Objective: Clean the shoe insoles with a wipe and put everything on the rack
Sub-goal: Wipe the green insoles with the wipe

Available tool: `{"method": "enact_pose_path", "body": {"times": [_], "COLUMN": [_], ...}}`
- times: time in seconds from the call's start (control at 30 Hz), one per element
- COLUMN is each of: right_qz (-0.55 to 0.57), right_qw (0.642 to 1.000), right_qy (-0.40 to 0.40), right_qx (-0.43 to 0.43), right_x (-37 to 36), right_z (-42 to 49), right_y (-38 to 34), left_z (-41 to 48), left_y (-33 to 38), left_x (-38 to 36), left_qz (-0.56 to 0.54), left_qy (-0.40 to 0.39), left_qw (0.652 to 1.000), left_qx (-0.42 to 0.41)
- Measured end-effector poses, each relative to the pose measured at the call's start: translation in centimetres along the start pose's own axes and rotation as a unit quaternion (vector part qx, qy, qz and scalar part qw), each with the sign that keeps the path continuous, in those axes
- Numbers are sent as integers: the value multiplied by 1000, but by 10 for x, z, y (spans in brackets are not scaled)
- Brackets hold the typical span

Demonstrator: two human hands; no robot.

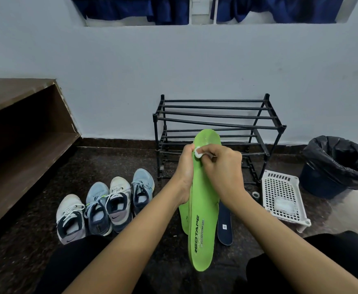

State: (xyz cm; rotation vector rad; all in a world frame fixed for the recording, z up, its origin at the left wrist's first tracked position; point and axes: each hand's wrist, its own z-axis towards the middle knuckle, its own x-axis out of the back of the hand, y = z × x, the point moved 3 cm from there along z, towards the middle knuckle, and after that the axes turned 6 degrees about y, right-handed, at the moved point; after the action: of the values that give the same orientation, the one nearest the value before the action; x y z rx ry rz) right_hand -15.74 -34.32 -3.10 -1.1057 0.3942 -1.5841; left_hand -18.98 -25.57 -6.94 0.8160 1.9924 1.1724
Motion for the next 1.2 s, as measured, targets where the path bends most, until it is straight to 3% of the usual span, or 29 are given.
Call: {"method": "enact_pose_path", "body": {"times": [0.43,0.7,1.07,1.2], "right_qz": [5,-2,-6,-26], "right_qw": [999,999,999,998], "right_qy": [-34,21,-16,18], "right_qx": [21,32,49,60], "right_x": [-10,-2,-6,-3], "right_z": [-24,-4,-19,-5], "right_y": [-8,-5,-13,-8], "left_z": [3,-4,1,-4], "left_y": [3,2,7,1], "left_x": [14,-1,7,-1], "left_qz": [-13,-5,-19,0], "left_qy": [76,15,52,32], "left_qw": [997,1000,998,999], "left_qx": [6,7,-4,-6]}}
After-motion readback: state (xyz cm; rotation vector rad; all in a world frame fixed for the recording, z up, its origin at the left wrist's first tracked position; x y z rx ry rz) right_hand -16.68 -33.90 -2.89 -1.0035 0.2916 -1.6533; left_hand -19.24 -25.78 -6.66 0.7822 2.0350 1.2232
